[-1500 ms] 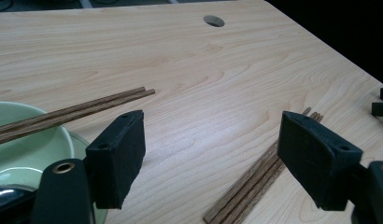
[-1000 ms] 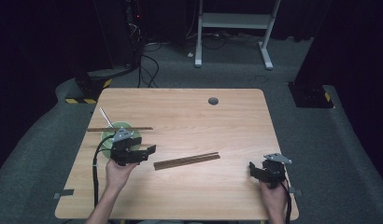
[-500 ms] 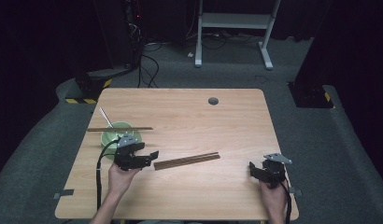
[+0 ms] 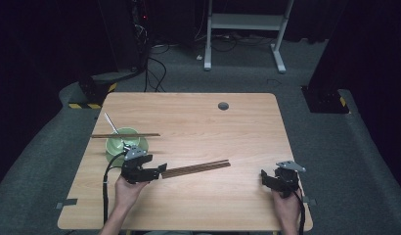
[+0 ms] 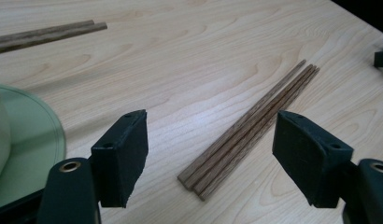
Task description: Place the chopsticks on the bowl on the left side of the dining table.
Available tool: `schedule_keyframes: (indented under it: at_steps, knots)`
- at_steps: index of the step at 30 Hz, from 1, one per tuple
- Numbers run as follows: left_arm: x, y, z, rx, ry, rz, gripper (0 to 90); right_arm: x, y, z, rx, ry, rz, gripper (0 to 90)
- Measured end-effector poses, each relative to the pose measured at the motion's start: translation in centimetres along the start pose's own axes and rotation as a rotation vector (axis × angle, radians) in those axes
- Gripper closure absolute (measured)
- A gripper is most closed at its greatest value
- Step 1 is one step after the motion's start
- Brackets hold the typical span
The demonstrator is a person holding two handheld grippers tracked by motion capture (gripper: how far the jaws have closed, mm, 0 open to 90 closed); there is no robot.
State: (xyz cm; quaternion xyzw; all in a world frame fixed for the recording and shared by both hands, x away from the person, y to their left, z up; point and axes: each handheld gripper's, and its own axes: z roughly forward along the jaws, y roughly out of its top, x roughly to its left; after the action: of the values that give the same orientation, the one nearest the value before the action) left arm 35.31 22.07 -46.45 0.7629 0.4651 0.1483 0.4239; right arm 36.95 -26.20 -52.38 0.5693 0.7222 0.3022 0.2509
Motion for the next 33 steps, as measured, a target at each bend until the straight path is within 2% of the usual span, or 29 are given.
schedule_keyframes:
  at_steps: [17,33]
  knots:
    - [0.3,-2.5,1.2,0.040,0.033,-0.022,27.1,0.0,0.0,0.0,0.000,0.000,0.000,23.5]
    - [0.6,-3.7,1.7,0.049,0.062,-0.036,27.1,0.0,0.0,0.0,0.000,0.000,0.000,23.6]
